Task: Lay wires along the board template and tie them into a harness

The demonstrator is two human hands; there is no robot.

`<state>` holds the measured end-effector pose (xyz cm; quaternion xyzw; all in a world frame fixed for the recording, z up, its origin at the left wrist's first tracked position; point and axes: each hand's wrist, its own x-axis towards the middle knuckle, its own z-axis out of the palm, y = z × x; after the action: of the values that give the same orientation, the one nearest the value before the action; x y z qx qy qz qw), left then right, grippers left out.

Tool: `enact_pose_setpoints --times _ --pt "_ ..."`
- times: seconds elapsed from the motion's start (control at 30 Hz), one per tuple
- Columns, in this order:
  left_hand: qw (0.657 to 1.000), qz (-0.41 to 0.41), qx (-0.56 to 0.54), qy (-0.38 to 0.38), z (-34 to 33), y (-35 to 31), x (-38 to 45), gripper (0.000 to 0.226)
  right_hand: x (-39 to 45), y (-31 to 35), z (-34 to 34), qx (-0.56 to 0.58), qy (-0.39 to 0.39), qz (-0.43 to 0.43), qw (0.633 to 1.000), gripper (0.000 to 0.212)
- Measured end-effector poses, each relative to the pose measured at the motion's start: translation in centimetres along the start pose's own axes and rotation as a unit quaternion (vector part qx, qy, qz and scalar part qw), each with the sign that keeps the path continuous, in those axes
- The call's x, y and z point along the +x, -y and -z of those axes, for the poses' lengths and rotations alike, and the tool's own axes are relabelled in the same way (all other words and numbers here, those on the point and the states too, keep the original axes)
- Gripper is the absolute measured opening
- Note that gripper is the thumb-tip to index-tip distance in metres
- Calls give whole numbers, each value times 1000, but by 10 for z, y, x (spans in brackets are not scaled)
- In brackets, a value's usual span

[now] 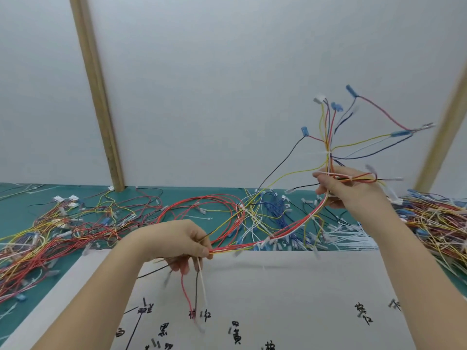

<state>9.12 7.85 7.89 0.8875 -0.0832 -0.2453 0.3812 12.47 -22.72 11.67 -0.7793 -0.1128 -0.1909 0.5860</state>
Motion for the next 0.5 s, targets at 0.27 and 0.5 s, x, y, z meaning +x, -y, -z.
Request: enact_pose_setpoints --times 0.27,0.5 --pt "979 -95 82 -161 -3 -25 -3 16 3 7 10 30 14 -21 999 13" --pt "955 -232 64 -174 -67 -100 0 15 28 37 87 68 -35 -63 995 14"
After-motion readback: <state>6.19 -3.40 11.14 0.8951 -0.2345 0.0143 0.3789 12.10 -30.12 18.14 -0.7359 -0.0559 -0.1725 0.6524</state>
